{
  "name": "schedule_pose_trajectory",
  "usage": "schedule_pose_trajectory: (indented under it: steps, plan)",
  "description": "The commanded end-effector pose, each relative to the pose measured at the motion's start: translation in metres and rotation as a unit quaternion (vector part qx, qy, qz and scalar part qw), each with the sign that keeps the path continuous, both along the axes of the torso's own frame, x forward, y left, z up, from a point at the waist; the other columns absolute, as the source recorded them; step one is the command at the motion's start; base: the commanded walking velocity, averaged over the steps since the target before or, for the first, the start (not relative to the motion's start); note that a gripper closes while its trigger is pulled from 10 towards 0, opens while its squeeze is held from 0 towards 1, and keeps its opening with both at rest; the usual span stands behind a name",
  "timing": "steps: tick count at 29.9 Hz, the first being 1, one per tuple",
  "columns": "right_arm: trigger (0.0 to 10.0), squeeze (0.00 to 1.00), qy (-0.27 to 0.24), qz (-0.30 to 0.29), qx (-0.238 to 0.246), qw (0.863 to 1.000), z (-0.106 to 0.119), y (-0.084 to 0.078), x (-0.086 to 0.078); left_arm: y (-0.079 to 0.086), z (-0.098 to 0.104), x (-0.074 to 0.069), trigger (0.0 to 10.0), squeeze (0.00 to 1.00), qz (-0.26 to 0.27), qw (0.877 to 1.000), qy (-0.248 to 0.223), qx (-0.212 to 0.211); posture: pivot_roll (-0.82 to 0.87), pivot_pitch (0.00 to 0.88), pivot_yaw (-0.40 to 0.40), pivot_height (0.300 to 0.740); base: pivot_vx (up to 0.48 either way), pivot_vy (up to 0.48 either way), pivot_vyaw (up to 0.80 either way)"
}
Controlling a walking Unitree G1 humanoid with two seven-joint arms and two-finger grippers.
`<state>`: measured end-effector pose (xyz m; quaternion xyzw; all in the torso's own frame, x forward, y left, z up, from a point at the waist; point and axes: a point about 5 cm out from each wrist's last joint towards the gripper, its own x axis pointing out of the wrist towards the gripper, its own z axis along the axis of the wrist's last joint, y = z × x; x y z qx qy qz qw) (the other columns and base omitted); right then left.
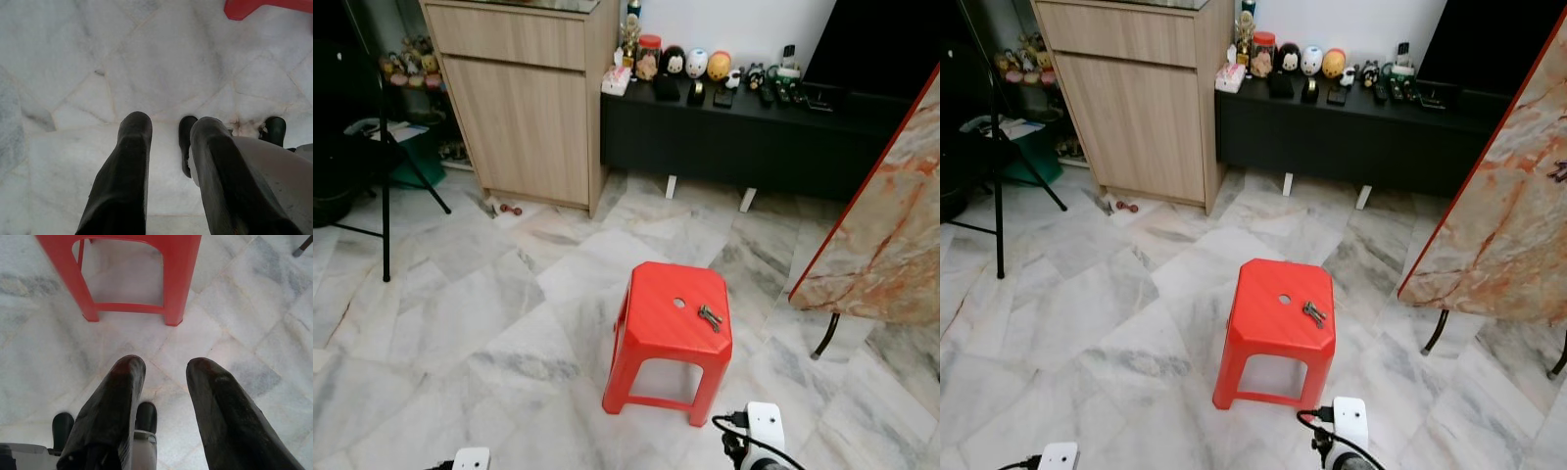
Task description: Hang keys on a hook
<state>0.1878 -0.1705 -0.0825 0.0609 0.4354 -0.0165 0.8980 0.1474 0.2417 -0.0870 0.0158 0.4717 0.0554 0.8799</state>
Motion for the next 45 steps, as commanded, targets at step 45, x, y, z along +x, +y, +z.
schedule_pose_trajectory:
  steps: [45]
  plan:
    - [10.0,0.0,-0.014,-0.016,0.001,1.0,0.0024,-0.0023,0.0037,0.0008,-0.0023,-0.0062,10.0,0.0,-0.022,1.0,0.019,0.001,0.09,0.0,-0.064,0.74,0.252,0.0,0.0]
